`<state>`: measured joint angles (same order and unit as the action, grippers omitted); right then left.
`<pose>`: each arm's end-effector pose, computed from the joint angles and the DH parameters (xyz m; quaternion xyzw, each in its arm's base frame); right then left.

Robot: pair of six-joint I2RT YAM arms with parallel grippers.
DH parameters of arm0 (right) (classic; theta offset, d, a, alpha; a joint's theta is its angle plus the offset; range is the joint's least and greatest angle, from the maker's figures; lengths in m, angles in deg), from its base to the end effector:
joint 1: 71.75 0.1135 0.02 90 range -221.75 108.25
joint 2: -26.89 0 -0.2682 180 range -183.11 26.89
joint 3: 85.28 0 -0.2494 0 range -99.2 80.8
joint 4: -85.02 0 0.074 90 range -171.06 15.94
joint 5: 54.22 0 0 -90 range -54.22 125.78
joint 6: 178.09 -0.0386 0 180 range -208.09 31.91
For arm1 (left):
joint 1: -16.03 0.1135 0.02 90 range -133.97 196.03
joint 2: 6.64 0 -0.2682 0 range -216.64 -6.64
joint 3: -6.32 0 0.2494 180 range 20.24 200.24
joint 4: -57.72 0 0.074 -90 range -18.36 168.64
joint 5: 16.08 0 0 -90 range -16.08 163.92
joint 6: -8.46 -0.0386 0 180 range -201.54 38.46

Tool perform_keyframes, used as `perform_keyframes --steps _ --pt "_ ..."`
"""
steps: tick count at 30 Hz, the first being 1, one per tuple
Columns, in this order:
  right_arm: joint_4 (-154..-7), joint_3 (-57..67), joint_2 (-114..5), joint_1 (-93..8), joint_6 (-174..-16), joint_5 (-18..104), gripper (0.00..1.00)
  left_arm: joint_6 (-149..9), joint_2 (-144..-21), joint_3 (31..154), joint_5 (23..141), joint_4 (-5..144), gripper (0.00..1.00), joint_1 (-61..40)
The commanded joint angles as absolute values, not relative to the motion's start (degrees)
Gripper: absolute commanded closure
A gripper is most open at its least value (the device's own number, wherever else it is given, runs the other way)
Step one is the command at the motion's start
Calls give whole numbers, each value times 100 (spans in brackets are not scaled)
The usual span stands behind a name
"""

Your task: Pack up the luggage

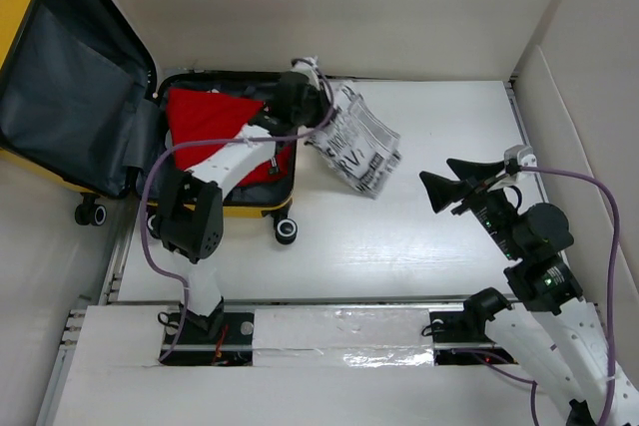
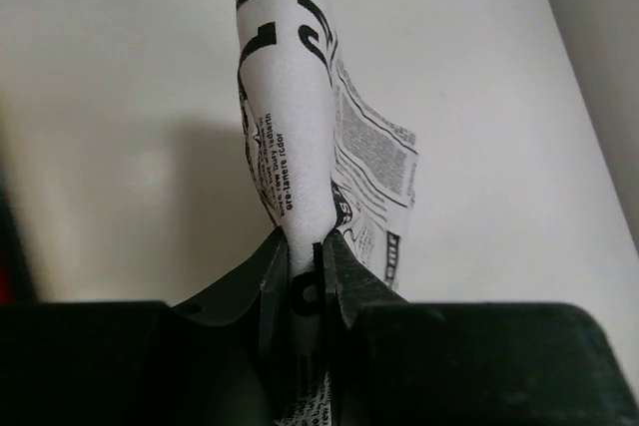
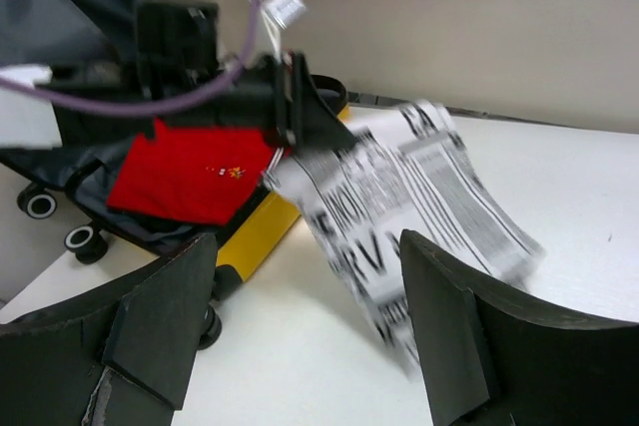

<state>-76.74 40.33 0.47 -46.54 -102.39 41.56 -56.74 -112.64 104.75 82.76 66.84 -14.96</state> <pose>0.0987 0.0507 0.3688 -0.0996 0.6372 0.2887 0.7076 0.3815 -0.2360 0.3062 0.0891 0.7962 -0.3331 0.4971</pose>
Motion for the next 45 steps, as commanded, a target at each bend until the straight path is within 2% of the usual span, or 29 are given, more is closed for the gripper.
perform_keyframes --steps 1,6,11,18,21,26,27,28,30,31,32,33,34,35,36,38,40,41,42,44,45 --pt "-7834 4028 192 -4617 -10083 3982 21 -6431 -10641 11225 7998 7381 100 -930" --pt "-7869 4099 281 -4617 -10075 4052 20 -6914 -10289 11438 7314 7999 100 -253" --pt "-7842 4107 280 -4617 -10083 4140 20 -6924 -9990 11253 7303 8086 100 1073" --pt "-7877 4125 254 -4617 -10074 4149 20 -6722 -9656 9998 7357 7481 100 2277" --pt "-7851 4107 245 -4617 -10057 4175 20 -6599 -9726 9663 7559 7252 100 2542" --pt "-7886 4125 228 -4617 -10048 4228 20 -6520 -9726 9311 6971 7199 100 2543" --pt "-7904 4134 184 -4617 -10057 4254 20 -6458 -9682 9275 6926 7208 97 2543" --pt "-7921 4125 158 -4617 -10057 4298 20 -6362 -9543 9179 6891 7164 79 2543" --pt "-7965 4151 70 -4617 -10074 4456 25 -6256 -9305 8977 6899 6971 57 2543" --pt "-8018 4160 -26 -4617 -10083 4518 30 -6143 -9017 8924 6926 6936 52 2543" --pt "-8044 4169 -71 -4617 -10092 4640 41 -6098 -8849 8880 6961 6918 51 2543" --pt "-8045 4178 -123 -4617 -10110 4694 62 -6063 -8690 8836 6926 6944 50 2473" --pt "-8045 4186 -219 -4617 -10118 4755 71 -6036 -8332 8783 6848 6988 50 2403" --pt "-8036 4195 -255 -4617 -10127 4851 82 -6027 -8128 8748 6647 7101 51 2272" --pt "-8045 4195 -299 -4617 -10136 4896 87 -6036 -7944 8704 6558 7154 52 2218" --pt "-8238 4239 -343 -4539 -10154 4975 91 -5940 -7311 8520 6295 7408 53 2218" --pt "-8351 4309 -300 -4416 -10180 4879 93 -5930 -6663 8301 5996 7550 59 2218" --pt "-8404 4388 -265 -4311 -10206 4783 94 -5957 -6467 8256 5603 7751 66 2218" --pt "-8431 4415 -264 -4310 -10206 4747 94 -5957 -6300 8229 5381 7901 81 2279" --pt "-8318 4354 -256 -4196 -10163 4729 95 -5966 -5895 8246 4838 8426 100 2428" --pt "-8265 4345 -229 -4196 -10119 4686 94 -5931 -5772 8255 4660 8595 100 2498"
